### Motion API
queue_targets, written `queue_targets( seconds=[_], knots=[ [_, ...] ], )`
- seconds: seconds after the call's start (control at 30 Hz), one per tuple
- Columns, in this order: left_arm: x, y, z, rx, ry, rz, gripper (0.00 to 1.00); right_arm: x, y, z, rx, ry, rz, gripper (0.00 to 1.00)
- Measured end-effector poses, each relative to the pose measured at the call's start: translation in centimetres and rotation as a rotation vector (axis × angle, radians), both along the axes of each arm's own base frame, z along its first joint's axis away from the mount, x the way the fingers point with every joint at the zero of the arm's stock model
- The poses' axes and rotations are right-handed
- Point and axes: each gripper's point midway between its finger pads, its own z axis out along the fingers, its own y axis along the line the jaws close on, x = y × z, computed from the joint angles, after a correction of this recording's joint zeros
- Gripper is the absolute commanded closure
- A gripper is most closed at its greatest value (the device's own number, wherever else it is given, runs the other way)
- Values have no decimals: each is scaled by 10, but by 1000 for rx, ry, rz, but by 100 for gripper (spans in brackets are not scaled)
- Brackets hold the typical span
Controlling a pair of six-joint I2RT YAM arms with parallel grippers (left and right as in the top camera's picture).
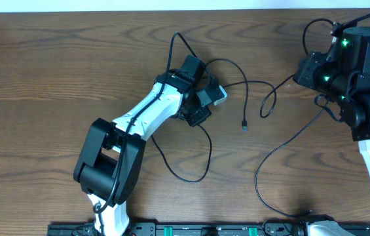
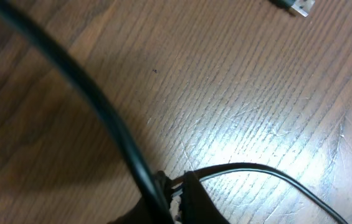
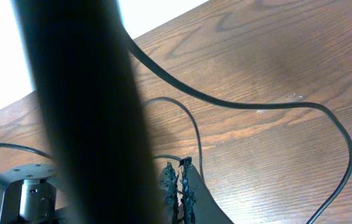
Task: Untangle cables
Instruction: 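Lower the left gripper onto the black cable at center, then grasp the black cable and pull it up-left with the left gripper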
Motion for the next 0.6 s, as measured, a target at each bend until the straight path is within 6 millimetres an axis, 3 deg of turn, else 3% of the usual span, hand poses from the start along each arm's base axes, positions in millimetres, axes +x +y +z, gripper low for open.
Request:
queue_targets(
  seconds=[0.2, 0.33, 0.47, 0.6],
  knots=[
    [2, 3, -1, 17, -9, 6, 92, 0, 0, 0, 0, 0, 0, 99],
    [11, 16, -5, 93, -43, 60, 92, 0, 0, 0, 0, 0, 0, 99],
    [28, 39, -7, 219, -113, 184, 92, 0, 0, 0, 0, 0, 0, 99],
    [66, 82, 9, 381, -297, 452, 92, 0, 0, 0, 0, 0, 0, 99]
  ],
)
